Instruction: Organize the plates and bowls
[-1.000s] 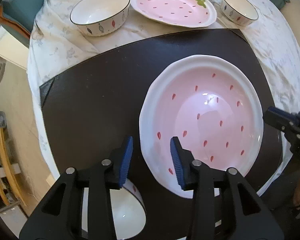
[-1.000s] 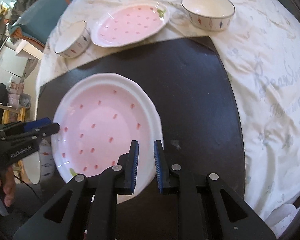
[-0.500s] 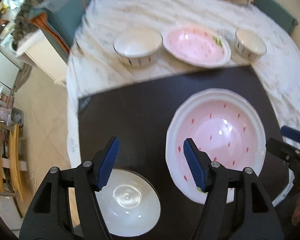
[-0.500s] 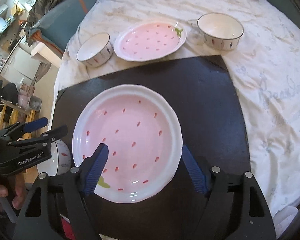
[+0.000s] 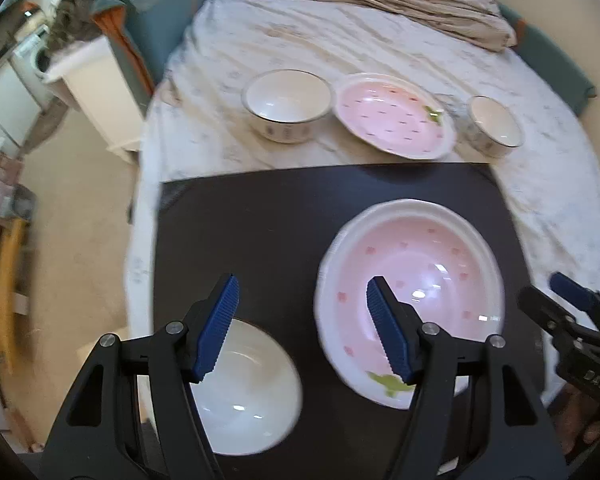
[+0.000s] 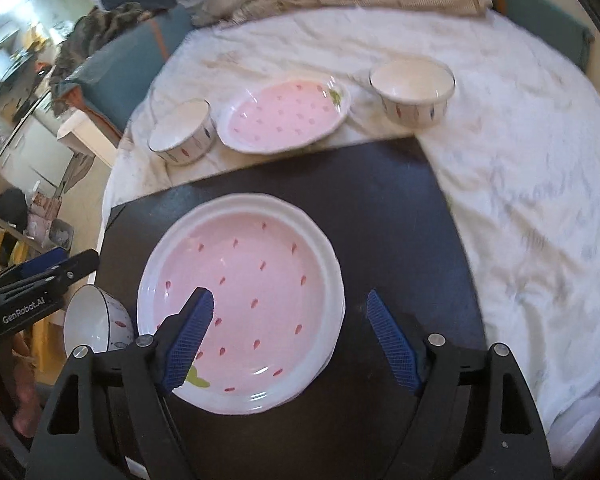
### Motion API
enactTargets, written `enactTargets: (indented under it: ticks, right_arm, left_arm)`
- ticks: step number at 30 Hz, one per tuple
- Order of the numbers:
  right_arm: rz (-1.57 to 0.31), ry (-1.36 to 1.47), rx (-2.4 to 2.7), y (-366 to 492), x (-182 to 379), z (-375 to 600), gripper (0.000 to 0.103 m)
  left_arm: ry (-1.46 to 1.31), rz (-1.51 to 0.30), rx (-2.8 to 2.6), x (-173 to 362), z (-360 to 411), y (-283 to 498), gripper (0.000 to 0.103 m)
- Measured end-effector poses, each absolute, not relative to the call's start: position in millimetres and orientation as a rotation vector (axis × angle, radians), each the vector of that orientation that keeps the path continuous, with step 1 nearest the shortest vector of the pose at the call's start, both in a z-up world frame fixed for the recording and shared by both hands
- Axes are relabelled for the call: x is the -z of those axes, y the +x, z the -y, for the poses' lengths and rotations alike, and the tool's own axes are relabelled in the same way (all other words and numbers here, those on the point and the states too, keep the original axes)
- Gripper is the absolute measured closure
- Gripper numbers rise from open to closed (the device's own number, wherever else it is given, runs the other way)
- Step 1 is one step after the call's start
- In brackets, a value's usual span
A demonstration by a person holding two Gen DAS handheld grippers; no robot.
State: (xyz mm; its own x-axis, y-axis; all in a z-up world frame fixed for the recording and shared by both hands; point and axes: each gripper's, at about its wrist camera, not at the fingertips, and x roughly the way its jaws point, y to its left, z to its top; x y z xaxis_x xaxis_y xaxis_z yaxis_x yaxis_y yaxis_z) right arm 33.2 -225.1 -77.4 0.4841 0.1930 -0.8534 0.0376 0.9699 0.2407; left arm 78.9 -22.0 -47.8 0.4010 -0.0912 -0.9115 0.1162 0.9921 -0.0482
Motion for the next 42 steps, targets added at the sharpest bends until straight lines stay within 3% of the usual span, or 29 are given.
enactTargets:
  ticks: [6,11,18,26,38,42]
  right_arm:
    - [-0.960,0.187,-0.092,20.5,39.6,217.7,0.020]
    - [-0.880,0.114,-0.041,15.3,5.1,212.3,0.007]
    - [-0.814,0.126,-0.040,23.0,-20.9,213.0,0.007]
    - [-0.849,0.126,-0.036,68.0,1.3,216.6,0.007]
    - [-0.935,0.376,-0.058,158.3,60.7,271.0,0.008]
    - [-1.007,0.520,-0.049,184.1,87.7,290.0,0.019]
  left_arm:
    - [0.031,-1.086,0.103,27.6,27.2,78.0,0.040]
    - [0.002,-1.058,0.097,14.0,21.9,82.1,0.040]
    - [-0.032,-1.050,0.085,10.6,3.6,86.0,0.040]
    - [-0.060,-1.073,0.044,24.5,-2.1,106.2,0.040]
    - [-0.043,-1.120,0.033,51.6,12.9,161.2,0.040]
    - [-0.041,-1.134,0.021,63.3,13.0,176.7,0.040]
